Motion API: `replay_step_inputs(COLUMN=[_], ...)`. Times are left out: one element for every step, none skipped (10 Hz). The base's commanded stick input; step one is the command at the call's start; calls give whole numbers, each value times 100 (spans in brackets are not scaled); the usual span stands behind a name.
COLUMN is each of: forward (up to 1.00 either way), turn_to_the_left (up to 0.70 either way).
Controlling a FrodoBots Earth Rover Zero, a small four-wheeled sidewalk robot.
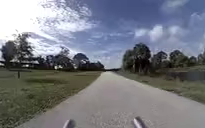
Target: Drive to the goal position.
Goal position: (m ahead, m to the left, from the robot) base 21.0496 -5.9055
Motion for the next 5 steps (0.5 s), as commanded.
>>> replay_step_inputs(forward=[69, 69, 69, 69, 69], turn_to_the_left=[3, 3, 3, 3, 3])
